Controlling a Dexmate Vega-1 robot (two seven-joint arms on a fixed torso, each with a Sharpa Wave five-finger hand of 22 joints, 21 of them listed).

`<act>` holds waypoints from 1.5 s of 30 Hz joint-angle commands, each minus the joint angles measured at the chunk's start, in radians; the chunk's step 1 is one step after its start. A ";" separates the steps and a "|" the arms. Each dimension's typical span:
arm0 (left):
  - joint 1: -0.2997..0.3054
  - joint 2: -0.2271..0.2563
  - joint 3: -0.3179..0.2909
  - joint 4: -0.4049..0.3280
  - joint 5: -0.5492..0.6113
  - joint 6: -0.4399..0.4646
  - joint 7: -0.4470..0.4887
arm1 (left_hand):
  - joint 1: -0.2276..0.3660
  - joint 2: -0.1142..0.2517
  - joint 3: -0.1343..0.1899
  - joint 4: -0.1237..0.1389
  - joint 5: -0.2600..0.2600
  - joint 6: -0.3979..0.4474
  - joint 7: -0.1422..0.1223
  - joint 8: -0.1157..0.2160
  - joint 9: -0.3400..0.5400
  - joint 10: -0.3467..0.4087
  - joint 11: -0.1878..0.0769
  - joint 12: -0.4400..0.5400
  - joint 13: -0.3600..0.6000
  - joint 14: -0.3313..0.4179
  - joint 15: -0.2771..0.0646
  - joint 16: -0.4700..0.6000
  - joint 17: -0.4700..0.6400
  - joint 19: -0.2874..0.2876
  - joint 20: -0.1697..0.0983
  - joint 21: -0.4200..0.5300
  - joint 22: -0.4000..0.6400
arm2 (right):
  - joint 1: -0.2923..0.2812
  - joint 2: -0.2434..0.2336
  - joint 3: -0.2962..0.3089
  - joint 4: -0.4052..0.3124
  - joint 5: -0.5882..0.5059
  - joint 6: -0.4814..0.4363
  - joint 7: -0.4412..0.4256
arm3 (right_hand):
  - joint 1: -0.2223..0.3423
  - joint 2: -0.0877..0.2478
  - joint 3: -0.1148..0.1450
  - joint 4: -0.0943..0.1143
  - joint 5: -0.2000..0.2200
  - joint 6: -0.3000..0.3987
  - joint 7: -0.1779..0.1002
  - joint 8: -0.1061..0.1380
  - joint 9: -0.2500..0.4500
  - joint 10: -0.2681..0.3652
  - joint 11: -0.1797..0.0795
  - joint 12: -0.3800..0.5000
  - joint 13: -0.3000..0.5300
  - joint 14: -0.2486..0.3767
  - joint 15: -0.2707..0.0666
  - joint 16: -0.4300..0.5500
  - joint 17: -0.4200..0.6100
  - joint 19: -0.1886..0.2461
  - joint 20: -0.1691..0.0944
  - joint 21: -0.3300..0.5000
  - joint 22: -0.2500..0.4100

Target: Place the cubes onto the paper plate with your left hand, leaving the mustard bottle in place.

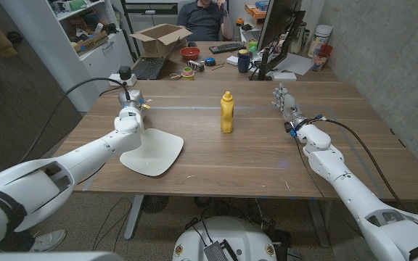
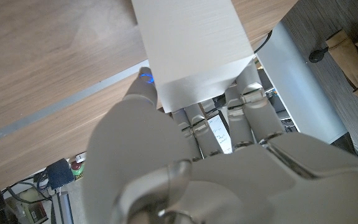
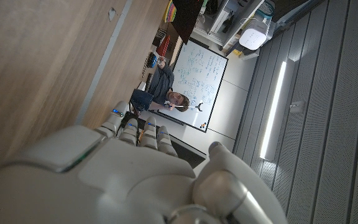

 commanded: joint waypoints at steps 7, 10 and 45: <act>0.017 0.019 -0.026 -0.071 0.039 0.040 0.050 | 0.146 0.129 0.036 -0.035 0.006 0.020 -0.004 0.016 0.008 0.014 0.013 0.015 0.017 0.322 -0.442 -0.007 0.012 0.043 -0.127 0.018 0.004 | 0.002 -0.006 -0.006 -0.004 -0.007 0.002 -0.003 | -0.004 0.008 -0.007 -0.001 0.007 0.003 -0.004 0.005 0.004 -0.003 0.007 0.004 0.002 0.001 0.004 0.005 0.004 -0.030 0.000 -0.005 0.003; 0.022 0.022 -0.034 -0.083 0.044 0.044 0.063 | 0.148 0.128 0.036 -0.035 0.006 0.022 -0.005 0.017 0.009 0.013 0.015 0.015 0.017 0.322 -0.442 -0.008 0.013 0.043 -0.127 0.020 0.004 | 0.003 -0.004 -0.007 -0.001 -0.006 0.006 -0.001 | -0.004 0.008 -0.008 -0.001 0.007 0.003 -0.004 0.005 0.004 -0.003 0.007 0.004 0.002 0.001 0.003 0.005 0.004 -0.030 -0.001 -0.007 0.003; 0.084 0.032 -0.130 -0.164 0.035 -0.057 0.181 | 0.161 0.128 0.037 -0.031 0.004 0.053 -0.011 0.037 0.017 0.017 0.001 0.027 0.008 0.327 -0.444 -0.030 0.030 0.037 -0.129 0.039 0.005 | 0.013 -0.014 -0.024 0.002 -0.027 0.012 -0.018 | -0.003 0.009 -0.012 -0.001 0.007 0.004 -0.002 0.005 0.004 0.000 0.006 0.005 0.002 0.000 0.001 0.004 0.004 -0.027 0.000 -0.016 0.004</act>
